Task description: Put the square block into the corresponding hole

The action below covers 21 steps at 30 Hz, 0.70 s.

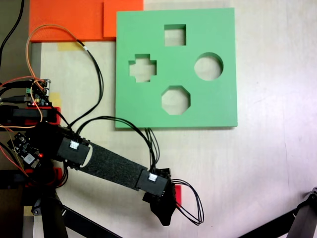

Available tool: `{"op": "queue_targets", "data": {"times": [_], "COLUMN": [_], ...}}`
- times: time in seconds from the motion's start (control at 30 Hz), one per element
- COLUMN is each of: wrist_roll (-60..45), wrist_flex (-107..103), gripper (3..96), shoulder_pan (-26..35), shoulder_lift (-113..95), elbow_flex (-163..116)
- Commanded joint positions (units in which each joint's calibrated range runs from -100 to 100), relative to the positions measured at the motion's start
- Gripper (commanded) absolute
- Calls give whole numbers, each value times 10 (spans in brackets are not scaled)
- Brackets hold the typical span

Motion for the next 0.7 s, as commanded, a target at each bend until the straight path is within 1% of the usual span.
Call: {"op": "queue_targets", "data": {"times": [0.03,0.63,0.7], "wrist_roll": [-3,-3,-3], "wrist_flex": [29,56,56], "gripper": [817,816,805], "shoulder_pan": [-3,-5,-5], "shoulder_lift": [2,39,41], "elbow_flex": [10,10,10]}}
